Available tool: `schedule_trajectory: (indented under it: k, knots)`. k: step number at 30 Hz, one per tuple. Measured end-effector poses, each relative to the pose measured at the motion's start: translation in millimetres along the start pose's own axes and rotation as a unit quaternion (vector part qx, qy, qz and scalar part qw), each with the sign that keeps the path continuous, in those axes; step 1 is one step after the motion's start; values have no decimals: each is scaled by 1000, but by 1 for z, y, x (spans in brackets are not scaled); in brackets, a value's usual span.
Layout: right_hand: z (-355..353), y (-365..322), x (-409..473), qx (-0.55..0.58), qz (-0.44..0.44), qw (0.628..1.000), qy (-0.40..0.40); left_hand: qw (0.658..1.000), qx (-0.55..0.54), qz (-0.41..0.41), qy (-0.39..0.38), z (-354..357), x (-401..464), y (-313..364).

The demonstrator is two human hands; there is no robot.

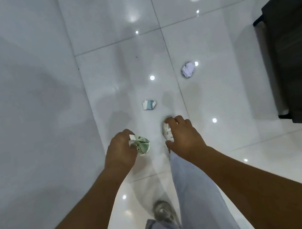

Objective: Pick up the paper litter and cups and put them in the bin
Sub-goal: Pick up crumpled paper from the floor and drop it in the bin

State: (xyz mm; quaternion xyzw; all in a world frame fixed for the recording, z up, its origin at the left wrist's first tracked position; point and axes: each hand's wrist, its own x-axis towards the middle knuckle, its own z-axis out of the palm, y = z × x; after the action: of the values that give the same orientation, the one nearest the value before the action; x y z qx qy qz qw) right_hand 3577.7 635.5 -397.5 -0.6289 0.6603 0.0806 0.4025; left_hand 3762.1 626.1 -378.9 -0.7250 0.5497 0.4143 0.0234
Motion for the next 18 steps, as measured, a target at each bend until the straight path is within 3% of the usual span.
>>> schedule_trajectory:
  k: [9,18]
  knots:
    - [-34,21,129,-35,5,998,-45,999,-36,-20,30,-22,140,48]
    - [50,42,236,-40,32,998,-45,998,12,-48,39,12,241,-6]
